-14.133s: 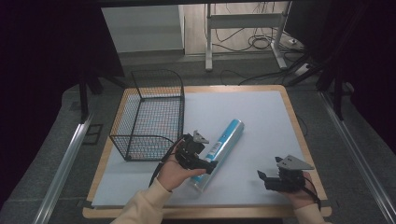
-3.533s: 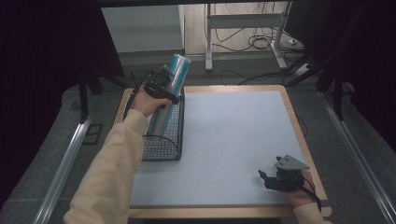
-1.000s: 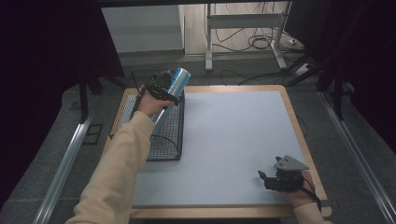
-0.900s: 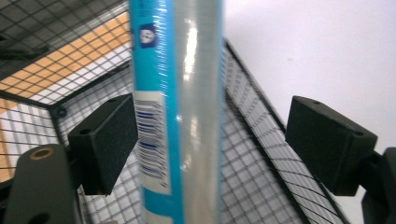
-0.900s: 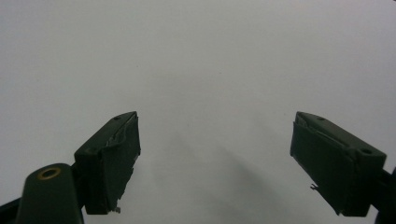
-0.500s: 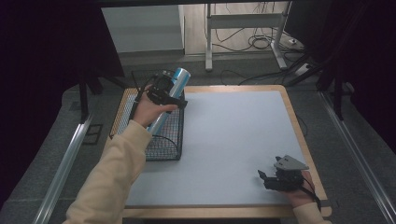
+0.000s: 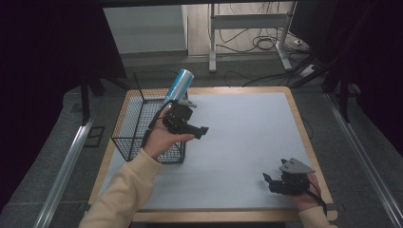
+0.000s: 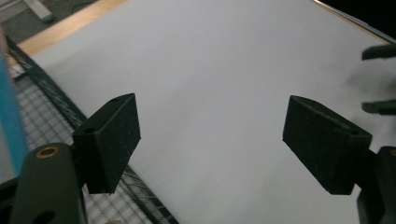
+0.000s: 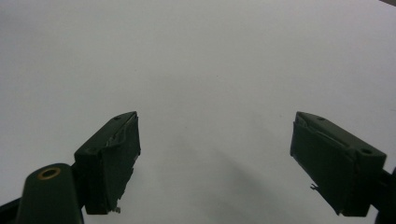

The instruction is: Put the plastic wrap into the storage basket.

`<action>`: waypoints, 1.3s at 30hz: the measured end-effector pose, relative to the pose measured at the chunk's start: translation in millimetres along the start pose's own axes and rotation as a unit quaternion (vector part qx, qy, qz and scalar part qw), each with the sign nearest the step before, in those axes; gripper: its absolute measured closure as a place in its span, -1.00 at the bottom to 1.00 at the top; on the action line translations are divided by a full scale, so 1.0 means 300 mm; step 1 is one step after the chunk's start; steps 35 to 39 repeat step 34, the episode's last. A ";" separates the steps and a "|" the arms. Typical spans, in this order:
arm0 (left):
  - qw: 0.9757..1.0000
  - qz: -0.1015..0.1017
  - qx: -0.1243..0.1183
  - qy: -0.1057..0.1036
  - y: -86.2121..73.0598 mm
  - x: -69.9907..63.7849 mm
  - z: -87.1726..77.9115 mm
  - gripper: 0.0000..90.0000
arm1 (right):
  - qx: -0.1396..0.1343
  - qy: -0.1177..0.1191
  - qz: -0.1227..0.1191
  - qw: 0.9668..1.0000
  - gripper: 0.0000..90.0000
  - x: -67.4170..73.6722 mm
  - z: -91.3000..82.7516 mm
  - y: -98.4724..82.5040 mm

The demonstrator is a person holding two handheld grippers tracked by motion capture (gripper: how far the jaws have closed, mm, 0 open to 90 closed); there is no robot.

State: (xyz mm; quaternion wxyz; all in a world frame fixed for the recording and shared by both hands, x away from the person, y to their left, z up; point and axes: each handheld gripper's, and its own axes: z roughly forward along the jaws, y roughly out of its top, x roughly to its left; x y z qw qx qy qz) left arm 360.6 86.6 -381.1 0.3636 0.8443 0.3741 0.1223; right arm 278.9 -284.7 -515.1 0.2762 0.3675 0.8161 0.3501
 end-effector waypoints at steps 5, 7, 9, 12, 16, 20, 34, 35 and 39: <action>1.000 0.014 -0.003 -0.017 -0.062 -0.056 0.019 -0.57 | 0.001 0.000 0.001 1.000 -0.64 -0.002 0.000 -0.001; 1.000 0.015 -0.006 -0.026 -0.083 -0.078 0.028 -0.57 | 0.002 0.000 0.001 1.000 -0.64 -0.002 0.000 -0.001; 0.999 0.015 -0.009 -0.038 -0.108 -0.099 0.038 -0.57 | 0.002 -0.001 0.000 1.000 -0.64 -0.001 0.000 -0.001; 0.998 0.020 -0.007 -0.052 -0.144 -0.125 0.058 -0.56 | 0.001 -0.002 0.000 1.000 -0.64 -0.001 -0.001 -0.001; 0.998 0.021 0.002 -0.058 -0.194 -0.146 0.094 -0.56 | 0.001 -0.002 0.000 1.000 -0.64 -0.001 0.000 -0.001; 0.998 0.015 0.009 -0.062 -0.224 -0.146 0.118 -0.56 | 0.001 -0.002 -0.001 1.000 -0.64 0.001 0.000 0.000; 0.998 0.020 0.017 -0.064 -0.247 -0.164 0.141 -0.57 | -0.012 0.000 0.006 1.000 -0.65 -0.003 -0.010 0.006; 0.998 0.020 0.017 -0.064 -0.247 -0.164 0.141 -0.57 | -0.012 0.000 0.006 1.000 -0.65 -0.003 -0.010 0.006; 0.998 0.020 0.017 -0.064 -0.247 -0.164 0.141 -0.57 | -0.012 0.000 0.006 1.000 -0.65 -0.003 -0.010 0.006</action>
